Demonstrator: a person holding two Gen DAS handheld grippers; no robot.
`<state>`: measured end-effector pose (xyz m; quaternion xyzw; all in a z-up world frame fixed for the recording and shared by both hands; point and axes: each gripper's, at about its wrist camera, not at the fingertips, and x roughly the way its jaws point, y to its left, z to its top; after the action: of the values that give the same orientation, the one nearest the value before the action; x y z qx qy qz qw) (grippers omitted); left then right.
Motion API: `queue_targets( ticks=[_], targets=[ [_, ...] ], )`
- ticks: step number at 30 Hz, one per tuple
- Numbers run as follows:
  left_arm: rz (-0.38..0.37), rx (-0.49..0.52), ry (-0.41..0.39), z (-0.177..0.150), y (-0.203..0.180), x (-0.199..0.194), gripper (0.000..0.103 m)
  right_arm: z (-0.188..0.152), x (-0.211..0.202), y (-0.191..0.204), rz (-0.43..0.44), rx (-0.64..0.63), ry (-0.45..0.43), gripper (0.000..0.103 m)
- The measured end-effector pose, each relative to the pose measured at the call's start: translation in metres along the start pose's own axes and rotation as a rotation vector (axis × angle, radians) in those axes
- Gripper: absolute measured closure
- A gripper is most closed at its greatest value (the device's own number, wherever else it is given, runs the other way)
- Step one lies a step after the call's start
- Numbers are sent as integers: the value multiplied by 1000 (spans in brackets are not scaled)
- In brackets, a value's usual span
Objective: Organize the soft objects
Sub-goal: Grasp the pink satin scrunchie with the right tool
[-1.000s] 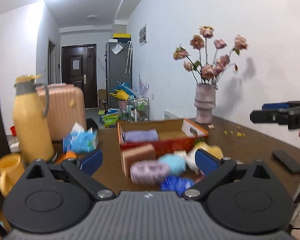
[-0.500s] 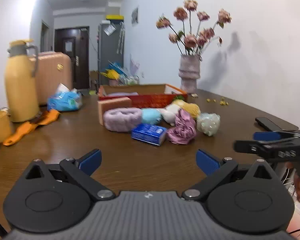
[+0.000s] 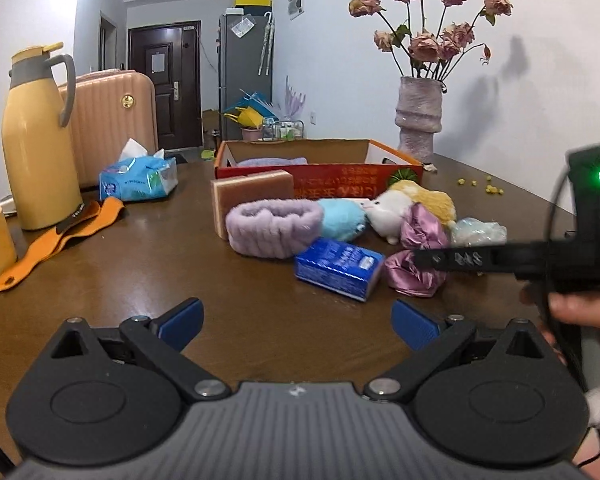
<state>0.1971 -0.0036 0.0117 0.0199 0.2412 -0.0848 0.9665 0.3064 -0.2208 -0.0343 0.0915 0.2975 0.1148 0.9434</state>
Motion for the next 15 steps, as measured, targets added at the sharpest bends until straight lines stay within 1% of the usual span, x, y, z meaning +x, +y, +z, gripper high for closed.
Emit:
queue_targets(
  ticks=[1, 2, 3, 4, 5, 6, 7, 8, 9, 10, 11, 12, 13, 14, 15],
  targets=[
    [-1, -1, 2, 1, 1, 2, 1, -3, -5, -3, 36, -19, -6, 77],
    [-7, -2, 8, 1, 2, 4, 1, -8, -13, -7, 82, -51, -1, 79],
    [-17, -2, 16, 1, 3, 7, 1, -11, -20, -10, 126, -83, 17, 79],
    [-36, -8, 22, 3, 3, 10, 1, -16, -31, -13, 197, -138, 38, 79],
    [-75, -23, 27, 5, 3, 14, 1, -22, -42, -15, 268, -202, 58, 78],
    [-115, -40, 31, 8, 3, 16, 1, -27, -52, -14, 313, -268, 73, 77],
    [-165, -62, 38, 13, 2, 20, 1, -32, -61, -12, 328, -335, 71, 70],
    [-214, -80, 49, 21, -1, 26, 1, -35, -69, -11, 310, -385, 56, 53],
    [-249, -85, 50, 28, -7, 31, 1, -37, -74, -9, 256, -408, 39, 45],
    [-277, -82, 47, 34, -12, 35, 2, -37, -78, -7, 180, -414, 22, 38],
    [-301, -65, 41, 41, -20, 41, 5, -36, -80, -7, 134, -408, 14, 41],
    [-312, -49, 35, 44, -26, 46, 10, -35, -82, -8, 104, -390, 9, 42],
    [-319, -28, 40, 46, -32, 52, 12, -33, -83, -10, 78, -356, -1, 44],
    [-311, -16, 66, 48, -36, 60, 16, -32, -85, -14, 61, -310, -14, 46],
    [-310, -18, 84, 47, -38, 65, 23, -31, -87, -17, 55, -264, -28, 47]
  ],
)
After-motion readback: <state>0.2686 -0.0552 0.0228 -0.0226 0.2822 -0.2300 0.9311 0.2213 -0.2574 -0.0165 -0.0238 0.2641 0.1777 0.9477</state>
